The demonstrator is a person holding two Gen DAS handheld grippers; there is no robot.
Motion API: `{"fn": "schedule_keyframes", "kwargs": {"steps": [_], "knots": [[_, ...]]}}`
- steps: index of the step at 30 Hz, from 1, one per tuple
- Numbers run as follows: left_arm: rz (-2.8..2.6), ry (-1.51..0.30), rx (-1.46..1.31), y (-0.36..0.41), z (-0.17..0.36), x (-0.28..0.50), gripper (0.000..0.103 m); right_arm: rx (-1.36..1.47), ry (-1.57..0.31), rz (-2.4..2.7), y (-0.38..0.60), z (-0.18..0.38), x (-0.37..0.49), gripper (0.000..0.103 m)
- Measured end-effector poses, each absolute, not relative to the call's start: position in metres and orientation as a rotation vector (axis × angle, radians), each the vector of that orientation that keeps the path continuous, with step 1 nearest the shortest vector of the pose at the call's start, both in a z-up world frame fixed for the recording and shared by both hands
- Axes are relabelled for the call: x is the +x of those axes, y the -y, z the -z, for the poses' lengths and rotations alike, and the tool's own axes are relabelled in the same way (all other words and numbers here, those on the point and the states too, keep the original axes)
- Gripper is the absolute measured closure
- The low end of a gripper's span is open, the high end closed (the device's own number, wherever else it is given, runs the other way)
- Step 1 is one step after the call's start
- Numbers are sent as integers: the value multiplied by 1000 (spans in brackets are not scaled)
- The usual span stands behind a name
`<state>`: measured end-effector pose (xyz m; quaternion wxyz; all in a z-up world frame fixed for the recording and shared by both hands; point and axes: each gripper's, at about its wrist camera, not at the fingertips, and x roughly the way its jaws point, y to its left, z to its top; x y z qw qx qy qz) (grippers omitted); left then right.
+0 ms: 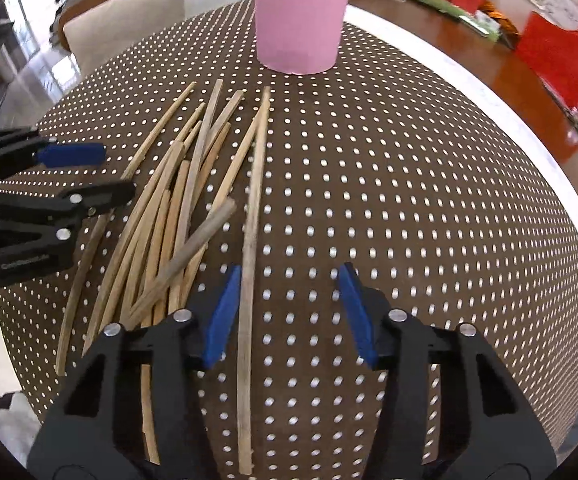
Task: Organize utensils
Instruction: 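Lower the left gripper onto one wooden chopstick and close while the right gripper grasps another, then lift the held chopsticks upright and carry both grippers over the pink cup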
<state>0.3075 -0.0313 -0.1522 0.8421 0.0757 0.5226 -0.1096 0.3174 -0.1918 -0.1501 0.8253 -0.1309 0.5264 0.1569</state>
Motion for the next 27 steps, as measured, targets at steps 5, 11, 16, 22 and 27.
{"fn": "schedule_keyframes", "kwargs": {"steps": [5, 11, 16, 22, 27], "knots": [[231, -1154, 143, 32, 151, 337, 71, -301, -1197, -351, 183, 149, 350, 53], [216, -1158, 121, 22, 151, 350, 93, -296, -1267, -420, 167, 148, 396, 83], [242, -1142, 59, 16, 152, 349, 97, -243, -1278, -447, 170, 147, 410, 97], [264, -1017, 11, 15, 127, 350, 97, -121, -1167, -445, 193, 127, 422, 97], [312, -842, -74, 10, 91, 354, 98, -55, -1043, -454, 205, 98, 432, 97]]}}
